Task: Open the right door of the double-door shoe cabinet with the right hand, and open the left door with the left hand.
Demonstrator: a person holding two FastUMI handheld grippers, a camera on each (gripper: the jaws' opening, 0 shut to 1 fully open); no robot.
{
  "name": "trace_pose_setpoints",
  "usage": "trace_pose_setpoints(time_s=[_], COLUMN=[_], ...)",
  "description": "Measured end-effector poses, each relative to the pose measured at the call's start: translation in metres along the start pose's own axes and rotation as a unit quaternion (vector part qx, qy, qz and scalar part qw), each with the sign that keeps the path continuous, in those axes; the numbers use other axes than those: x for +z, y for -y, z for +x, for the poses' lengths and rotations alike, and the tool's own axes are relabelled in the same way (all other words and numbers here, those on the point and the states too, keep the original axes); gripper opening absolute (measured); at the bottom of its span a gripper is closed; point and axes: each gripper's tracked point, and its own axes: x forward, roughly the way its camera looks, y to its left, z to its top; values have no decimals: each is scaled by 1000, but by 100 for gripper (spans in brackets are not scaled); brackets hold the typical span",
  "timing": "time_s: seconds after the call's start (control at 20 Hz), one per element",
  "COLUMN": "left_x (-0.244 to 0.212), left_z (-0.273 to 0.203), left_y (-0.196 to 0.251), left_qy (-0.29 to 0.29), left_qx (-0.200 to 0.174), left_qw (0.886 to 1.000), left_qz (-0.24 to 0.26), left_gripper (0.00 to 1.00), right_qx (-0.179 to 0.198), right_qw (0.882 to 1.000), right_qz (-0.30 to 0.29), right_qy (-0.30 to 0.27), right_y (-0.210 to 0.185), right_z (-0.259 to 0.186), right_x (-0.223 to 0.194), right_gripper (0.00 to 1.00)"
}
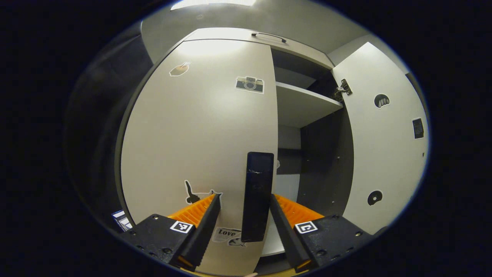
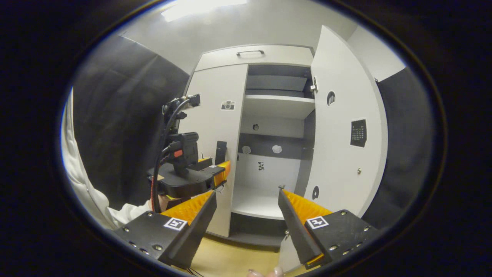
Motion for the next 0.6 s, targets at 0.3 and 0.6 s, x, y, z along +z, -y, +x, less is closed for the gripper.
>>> trace_pose_setpoints(time_s=[0.3,0.6], left_x=[-7,-7], left_z=[4,3], left_y=[8,9], left_qy=[-12,-9], left_qx=[10,5], left_qw=[1000,1000], left_qz=[11,19], left_gripper=[39,35], right_qx=[5,13], right_qw=[1000,1000], right_qz=[-9,1], right_qy=[-2,4], right_y=[1,7], right_z=[3,-2], right_x=[-2,2], right_gripper=[97,97])
